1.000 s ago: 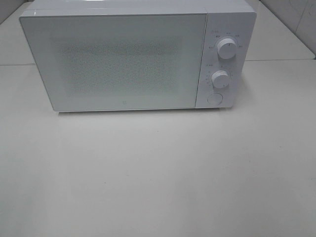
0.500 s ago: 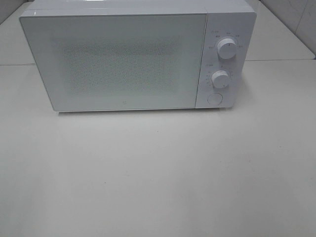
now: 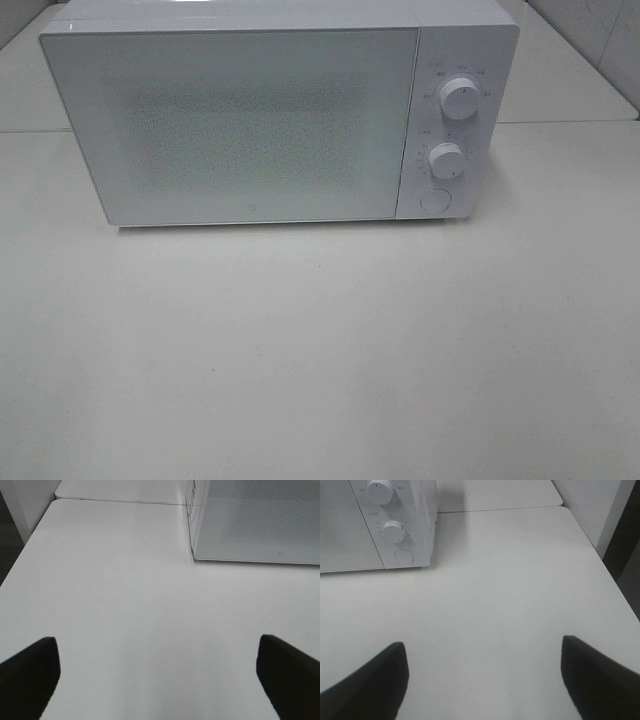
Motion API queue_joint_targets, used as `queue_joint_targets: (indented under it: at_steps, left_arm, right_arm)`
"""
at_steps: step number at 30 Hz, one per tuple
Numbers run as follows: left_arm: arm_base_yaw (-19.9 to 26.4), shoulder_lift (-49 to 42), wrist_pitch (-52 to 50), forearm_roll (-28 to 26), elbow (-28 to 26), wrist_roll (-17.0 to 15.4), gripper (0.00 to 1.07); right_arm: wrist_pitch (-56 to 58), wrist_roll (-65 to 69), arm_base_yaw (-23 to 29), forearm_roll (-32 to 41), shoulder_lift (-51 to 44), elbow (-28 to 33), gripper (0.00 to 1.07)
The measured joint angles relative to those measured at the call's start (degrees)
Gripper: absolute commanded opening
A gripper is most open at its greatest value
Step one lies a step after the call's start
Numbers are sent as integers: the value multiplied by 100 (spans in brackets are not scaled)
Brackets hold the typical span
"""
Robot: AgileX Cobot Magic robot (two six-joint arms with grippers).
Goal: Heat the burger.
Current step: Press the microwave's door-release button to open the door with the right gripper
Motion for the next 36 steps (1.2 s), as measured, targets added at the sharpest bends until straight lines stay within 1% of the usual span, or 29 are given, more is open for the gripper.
queue_joint_targets:
  at_steps: [10, 13, 15, 20, 21, 22, 23, 24, 27, 29, 30, 32, 33, 35, 36]
  left_arm:
    - [0, 0, 0, 0, 0, 0, 100]
    - [0, 0, 0, 0, 0, 0, 100]
    - [0, 0, 0, 0, 0, 0, 100]
    - [0, 0, 0, 0, 0, 0, 100]
    - [0, 0, 0, 0, 0, 0, 100]
    - [0, 0, 0, 0, 0, 0, 100]
    - [0, 0, 0, 0, 0, 0, 100]
    - [0, 0, 0, 0, 0, 0, 100]
    - [0, 0, 0, 0, 0, 0, 100]
    - [0, 0, 0, 0, 0, 0, 100]
    - [0, 0, 0, 0, 0, 0, 100]
    - [0, 0, 0, 0, 0, 0, 100]
    - [0, 0, 0, 0, 0, 0, 100]
    - [0, 0, 0, 0, 0, 0, 100]
    - [0, 0, 0, 0, 0, 0, 100]
  right_arm:
    - [-6, 0, 0, 0, 0, -17, 75]
    - [-155, 0, 0, 0, 11, -120, 74]
    - [-544, 0, 0, -6, 327, -172, 71]
    - [-1008, 0, 0, -6, 768, -172, 67]
    - [-1329, 0, 0, -6, 991, -155, 65]
    - [-1329, 0, 0, -6, 991, -155, 65]
    - [-1513, 0, 0, -6, 1077, -132, 63]
    - [-1919, 6, 0, -6, 1283, -29, 58]
    - [-2074, 6, 0, -6, 1369, 23, 56]
    - [-2630, 6, 0, -6, 1679, 235, 47]
    - [-2630, 6, 0, -6, 1679, 235, 47]
    - [-3432, 6, 0, -6, 2063, 481, 33]
    - [-3432, 6, 0, -6, 2063, 481, 33]
    - [-4022, 34, 0, -6, 2401, 665, 22]
    - [-4022, 34, 0, -6, 2401, 665, 22]
